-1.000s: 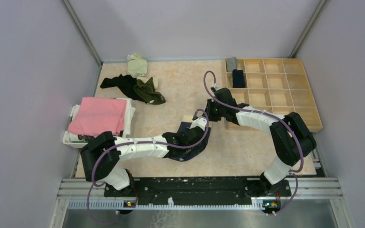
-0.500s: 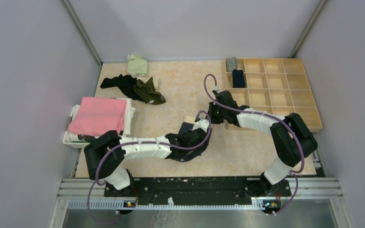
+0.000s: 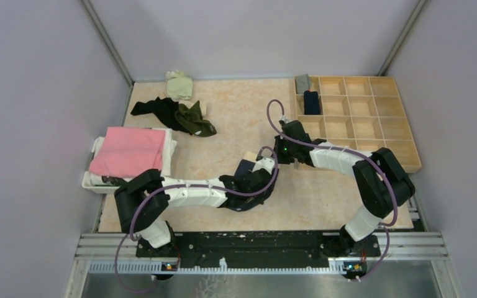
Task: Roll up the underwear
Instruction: Fold the underwear at the center of the board.
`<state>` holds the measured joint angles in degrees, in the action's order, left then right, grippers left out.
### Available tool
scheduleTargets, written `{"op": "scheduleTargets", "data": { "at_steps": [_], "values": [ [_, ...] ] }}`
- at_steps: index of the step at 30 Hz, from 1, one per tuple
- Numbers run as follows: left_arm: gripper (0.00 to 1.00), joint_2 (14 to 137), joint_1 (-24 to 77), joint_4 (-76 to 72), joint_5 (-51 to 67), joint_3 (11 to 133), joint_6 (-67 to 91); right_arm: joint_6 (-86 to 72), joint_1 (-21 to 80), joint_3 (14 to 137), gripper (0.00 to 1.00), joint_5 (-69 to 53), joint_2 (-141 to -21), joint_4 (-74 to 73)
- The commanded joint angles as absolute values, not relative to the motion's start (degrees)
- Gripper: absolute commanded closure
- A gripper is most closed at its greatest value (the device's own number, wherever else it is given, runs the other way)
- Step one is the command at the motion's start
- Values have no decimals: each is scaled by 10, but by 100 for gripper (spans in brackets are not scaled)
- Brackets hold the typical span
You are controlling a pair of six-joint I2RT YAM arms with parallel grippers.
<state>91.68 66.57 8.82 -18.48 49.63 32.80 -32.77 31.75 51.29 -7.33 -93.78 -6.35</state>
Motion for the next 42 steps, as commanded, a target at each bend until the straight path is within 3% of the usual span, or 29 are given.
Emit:
{"op": "scheduleTargets", "data": {
  "at_steps": [1, 8, 15, 18, 22, 28, 37, 42],
  "values": [
    [95, 919, 671, 63, -178, 503, 331, -313, 312, 507, 93, -44, -907, -65],
    [83, 899, 671, 64, -164, 505, 333, -295, 312, 519, 70, -5, -897, -98],
    [65, 840, 671, 51, -128, 495, 337, -276, 312, 535, 67, 71, -847, -155],
    [60, 812, 671, 36, -104, 484, 336, -274, 312, 528, 68, 49, -820, -151],
    [58, 772, 671, 22, -111, 466, 338, -285, 313, 512, 79, -28, -794, -119],
    [56, 757, 671, 21, -139, 449, 338, -306, 312, 515, 86, -112, -820, -79],
    [58, 776, 669, 37, -208, 435, 352, -310, 312, 537, 93, -141, -895, -59],
    [59, 785, 668, 46, -220, 433, 357, -298, 313, 542, 93, -94, -923, -83]
  ]
}}
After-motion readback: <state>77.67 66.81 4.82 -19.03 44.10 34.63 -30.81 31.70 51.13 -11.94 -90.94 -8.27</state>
